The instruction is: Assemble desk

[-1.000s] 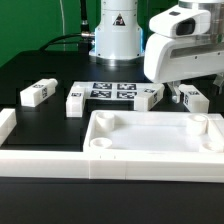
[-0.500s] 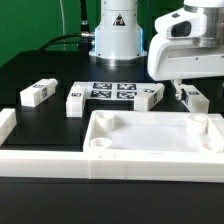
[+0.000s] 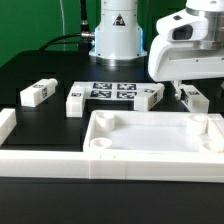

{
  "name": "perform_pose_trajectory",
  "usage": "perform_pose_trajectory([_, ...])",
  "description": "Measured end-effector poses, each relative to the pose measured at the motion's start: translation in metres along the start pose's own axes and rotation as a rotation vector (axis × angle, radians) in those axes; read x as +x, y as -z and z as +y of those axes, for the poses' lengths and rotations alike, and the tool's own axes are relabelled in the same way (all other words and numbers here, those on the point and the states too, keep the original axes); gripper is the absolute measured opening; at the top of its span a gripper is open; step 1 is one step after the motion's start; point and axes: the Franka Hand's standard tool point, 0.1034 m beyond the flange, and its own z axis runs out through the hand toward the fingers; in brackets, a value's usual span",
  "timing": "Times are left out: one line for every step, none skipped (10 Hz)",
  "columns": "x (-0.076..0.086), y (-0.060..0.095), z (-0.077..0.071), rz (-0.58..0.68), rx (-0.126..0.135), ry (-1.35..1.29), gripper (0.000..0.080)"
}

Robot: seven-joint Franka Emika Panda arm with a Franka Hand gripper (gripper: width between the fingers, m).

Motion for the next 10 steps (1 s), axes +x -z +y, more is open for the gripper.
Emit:
perform_pose_trajectory([0.003,0.0,-0.002,-0.045,-0.003,0.005,0.0649])
perform_pose_trajectory([0.001,-0.001,-0.003,-0.119,-0.01,0.011,0.0649])
perform_pose_trajectory([0.001,-0.001,-0.005,-0.18,-0.015,0.016,0.0649])
perform_pose_trajectory([0.001,-0.002,-0.005,-0.228,-0.018,0.017,0.0649])
perform_pose_trajectory([-0.003,-0.003,-0.004,-0.306,-0.025,0.016,0.0649])
perform_pose_trajectory([-0.003,-0.005,-0.003,-0.366,-0.027,0.016,0.0649])
perform_pose_trajectory([-0.004,-0.007,-0.003,-0.41,-0.029,0.016,0.0649])
perform_pose_trajectory([-0.009,-0.009,-0.003,-0.488,-0.035,0.017,0.0649])
perform_pose_trajectory([-0.009,-0.013,-0.003,-0.544,-0.037,0.017,0.0649])
perform_pose_trajectory([-0.009,-0.017,-0.004,-0.576,-0.037,0.019,0.0649])
